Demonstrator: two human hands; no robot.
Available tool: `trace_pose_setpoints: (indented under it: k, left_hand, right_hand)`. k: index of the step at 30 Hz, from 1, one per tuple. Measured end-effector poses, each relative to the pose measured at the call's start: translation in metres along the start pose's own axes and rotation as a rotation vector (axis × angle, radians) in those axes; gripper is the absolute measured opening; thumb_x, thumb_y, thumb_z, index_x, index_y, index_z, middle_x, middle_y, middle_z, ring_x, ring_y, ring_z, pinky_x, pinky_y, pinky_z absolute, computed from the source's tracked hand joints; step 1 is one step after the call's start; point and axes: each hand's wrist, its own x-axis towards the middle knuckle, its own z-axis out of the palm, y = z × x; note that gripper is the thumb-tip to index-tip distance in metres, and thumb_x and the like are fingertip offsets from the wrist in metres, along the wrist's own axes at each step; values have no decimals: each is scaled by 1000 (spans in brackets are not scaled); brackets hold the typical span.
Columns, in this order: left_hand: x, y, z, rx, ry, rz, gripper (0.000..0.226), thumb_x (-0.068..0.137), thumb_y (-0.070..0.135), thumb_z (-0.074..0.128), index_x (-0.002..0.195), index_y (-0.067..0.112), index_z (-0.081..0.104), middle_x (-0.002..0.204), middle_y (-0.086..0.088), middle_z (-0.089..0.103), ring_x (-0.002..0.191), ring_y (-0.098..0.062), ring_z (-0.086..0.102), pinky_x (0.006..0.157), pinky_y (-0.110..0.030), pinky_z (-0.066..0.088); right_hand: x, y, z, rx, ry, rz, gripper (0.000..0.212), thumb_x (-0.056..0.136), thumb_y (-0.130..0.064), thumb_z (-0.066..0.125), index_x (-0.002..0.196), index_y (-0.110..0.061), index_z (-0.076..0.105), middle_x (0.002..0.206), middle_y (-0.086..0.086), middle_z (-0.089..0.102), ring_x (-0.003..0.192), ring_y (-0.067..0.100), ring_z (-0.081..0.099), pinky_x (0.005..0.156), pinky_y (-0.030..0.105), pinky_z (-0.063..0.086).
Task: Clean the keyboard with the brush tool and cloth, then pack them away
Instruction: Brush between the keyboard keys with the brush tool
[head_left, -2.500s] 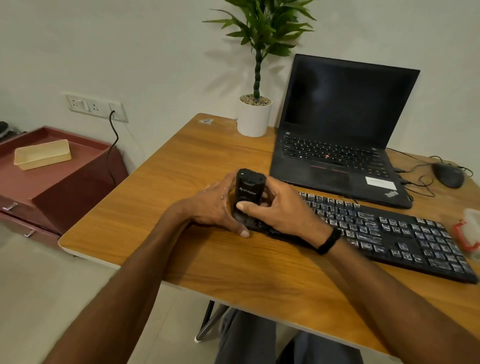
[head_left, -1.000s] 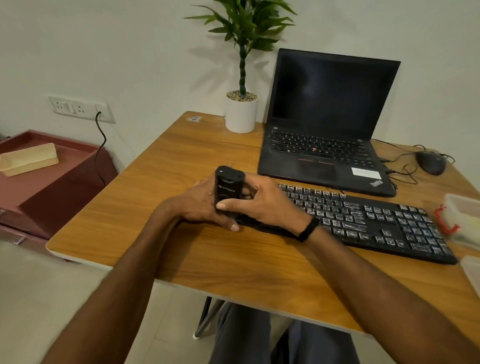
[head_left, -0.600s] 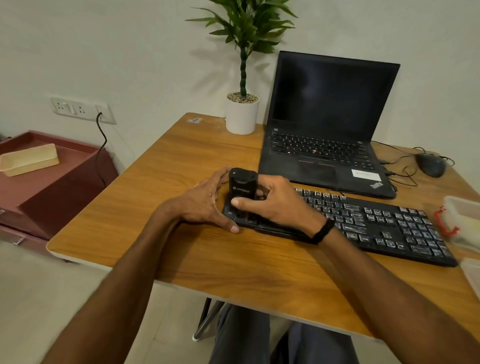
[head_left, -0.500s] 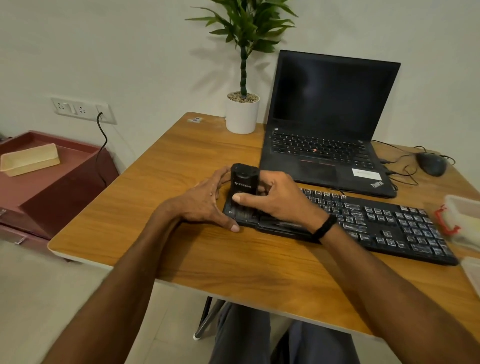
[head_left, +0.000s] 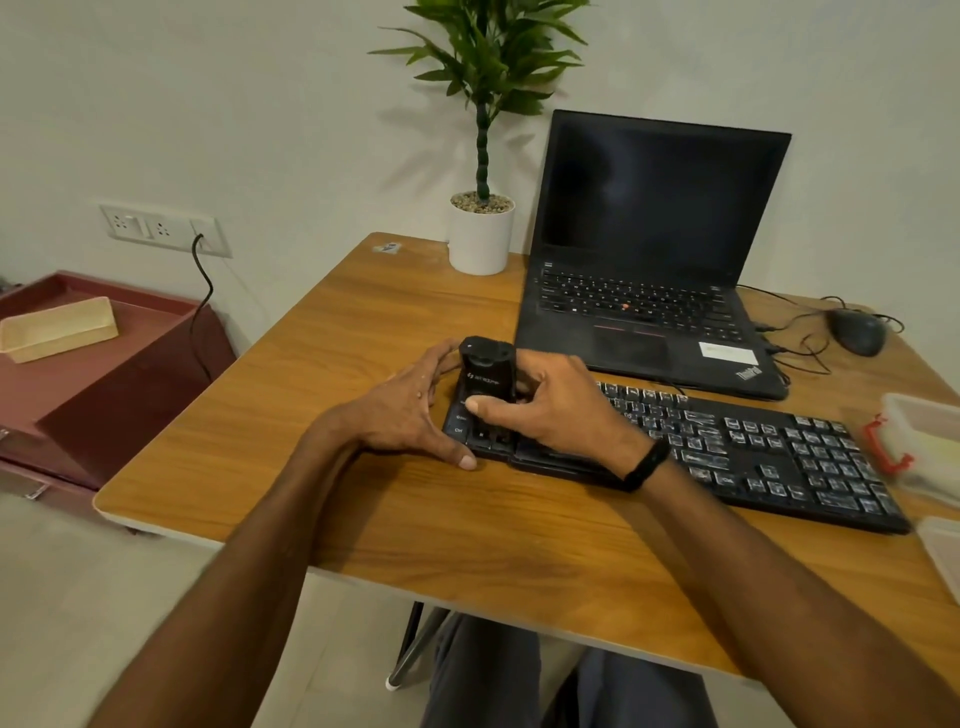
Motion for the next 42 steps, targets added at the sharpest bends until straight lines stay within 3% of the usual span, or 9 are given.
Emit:
trace_pose_setpoints:
  k: [4, 10, 14, 18, 23, 26, 31, 35, 42]
  left_hand:
    - [1, -4, -1, 7, -9, -15, 144, 51, 47, 102, 159, 42, 7, 161, 9, 35, 147, -10, 35, 123, -47, 31]
    - [0, -3, 0, 97, 6, -29, 146, 48, 61, 98, 159, 43, 3, 158, 15, 35, 147, -11, 32, 125, -49, 25]
    - [1, -5, -1, 16, -6, -36, 151, 46, 55, 102, 158, 48, 1, 165, 14, 27, 150, -12, 33, 123, -52, 30]
    - [-1, -7, 0, -4, -30, -33, 152, 46, 57, 101, 159, 45, 1, 165, 9, 28, 150, -14, 33, 122, -51, 33]
    - [-1, -1, -1, -33, -28, -49, 160, 40, 59, 99, 161, 40, -4, 168, 9, 18, 150, -13, 27, 124, -45, 30]
    - [-1, -1, -1, -21, -39, -44, 158, 42, 60, 99, 161, 40, -3, 168, 10, 19, 151, -13, 27, 124, -46, 29]
    - [0, -3, -1, -5, -23, -53, 156, 42, 60, 99, 160, 43, -2, 167, 14, 19, 150, -11, 27, 125, -46, 28]
    - [-1, -5, -1, 1, -35, -51, 154, 45, 60, 99, 160, 44, -2, 167, 14, 22, 150, -12, 29, 123, -46, 31]
    - [0, -6, -1, -20, -32, -50, 153, 45, 57, 101, 160, 45, 0, 166, 15, 23, 149, -11, 31, 123, -46, 32]
  right_hand:
    - [3, -1, -3, -30, 25, 15, 44, 83, -42, 76, 123, -27, 64, 95, -22, 66, 88, -11, 61, 70, 8, 47]
    - [1, -2, 4, 39, -132, 48, 48, 78, -55, 73, 117, -29, 66, 102, -4, 74, 91, 11, 70, 80, 40, 59]
    - [5, 1, -6, -68, 130, 40, 45, 83, -42, 76, 124, -27, 64, 107, -11, 72, 96, 0, 65, 86, 30, 57]
    - [-3, 9, -13, 209, -138, 144, 38, 81, -36, 79, 115, -25, 66, 105, -5, 75, 95, 6, 71, 84, 32, 59]
    - [2, 11, -18, 13, 72, 131, 44, 82, -43, 77, 120, -26, 64, 114, -11, 69, 92, -11, 60, 76, 6, 48]
    - [-3, 13, -22, 260, -137, 191, 37, 82, -29, 79, 115, -27, 64, 107, -8, 73, 96, 2, 69, 75, 15, 54]
    - [0, 17, -24, -8, 125, 149, 45, 81, -43, 77, 121, -25, 65, 109, -16, 67, 94, -6, 62, 82, 13, 52]
    - [-7, 16, -18, 230, -141, 185, 41, 81, -34, 79, 117, -22, 65, 108, -5, 74, 97, 7, 71, 81, 24, 58]
    - [-3, 15, -29, 104, -116, 182, 45, 80, -41, 79, 120, -27, 65, 108, -11, 72, 93, -4, 67, 80, 17, 55]
